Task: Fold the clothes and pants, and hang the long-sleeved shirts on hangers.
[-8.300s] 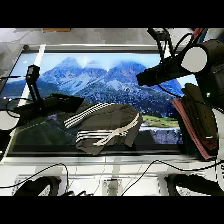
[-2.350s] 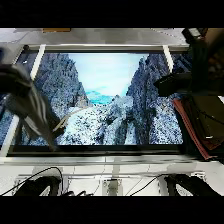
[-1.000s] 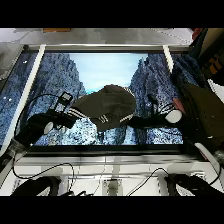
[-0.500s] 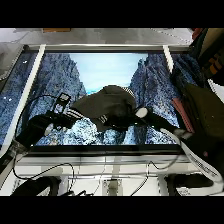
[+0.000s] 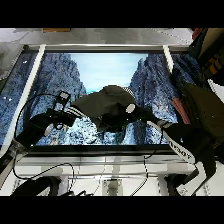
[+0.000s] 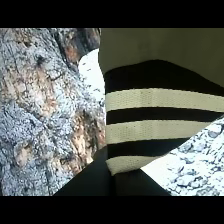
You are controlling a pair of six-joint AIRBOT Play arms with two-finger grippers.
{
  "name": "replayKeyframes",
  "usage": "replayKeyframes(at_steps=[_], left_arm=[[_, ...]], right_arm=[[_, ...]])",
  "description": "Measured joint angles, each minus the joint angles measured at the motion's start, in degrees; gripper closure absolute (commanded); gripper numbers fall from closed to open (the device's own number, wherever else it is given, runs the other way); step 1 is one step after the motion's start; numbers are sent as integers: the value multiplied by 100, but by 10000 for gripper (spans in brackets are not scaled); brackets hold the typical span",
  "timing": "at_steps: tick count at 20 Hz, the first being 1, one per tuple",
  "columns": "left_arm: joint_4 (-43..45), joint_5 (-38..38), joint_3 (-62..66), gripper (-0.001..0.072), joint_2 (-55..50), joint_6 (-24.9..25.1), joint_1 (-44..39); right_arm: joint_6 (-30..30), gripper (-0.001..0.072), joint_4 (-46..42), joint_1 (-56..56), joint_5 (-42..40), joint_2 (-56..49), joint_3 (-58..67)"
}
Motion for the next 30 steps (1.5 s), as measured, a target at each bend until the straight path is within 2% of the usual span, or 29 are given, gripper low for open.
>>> replayKeyframes(at_steps=[1, 4, 5, 11, 15, 20, 21, 22, 23, 24, 26, 30], left_arm=[[0, 37, 0, 702, 0, 0, 0], [0, 98, 0, 702, 0, 0, 0], [0, 122, 0, 702, 0, 0, 0], [249, 153, 0, 702, 0, 0, 0], [343, 170, 0, 702, 0, 0, 0], [380, 177, 0, 702, 0, 0, 0], [382, 177, 0, 702, 0, 0, 0], [387, 177, -2, 703, -2, 0, 0], [407, 177, -2, 702, -4, 0, 0], [431, 177, -2, 702, -4, 0, 0], [468, 179, -2, 702, -7, 0, 0], [507, 179, -2, 702, -7, 0, 0]], right_arm=[[46, 412, 0, 0, -114, -24, 20], [131, 676, -107, 0, -522, -66, 46], [153, 695, -125, -9, -651, -72, 52], [168, 696, -393, -236, -1045, 186, 63], [151, 696, -1130, -568, -1043, 568, 63], [146, 695, -2391, -1370, -400, 1145, 63], [111, 681, -2564, -1565, -155, 1248, 63], [39, 526, -2699, -1722, 114, 1322, 63], [-33, 271, -2830, -1843, 376, 1377, 55], [-79, 161, -2940, -1923, 584, 1416, 37], [-37, 162, -3088, -2028, 800, 1458, -24], [470, 161, -2964, -2107, 752, 1405, -284]])
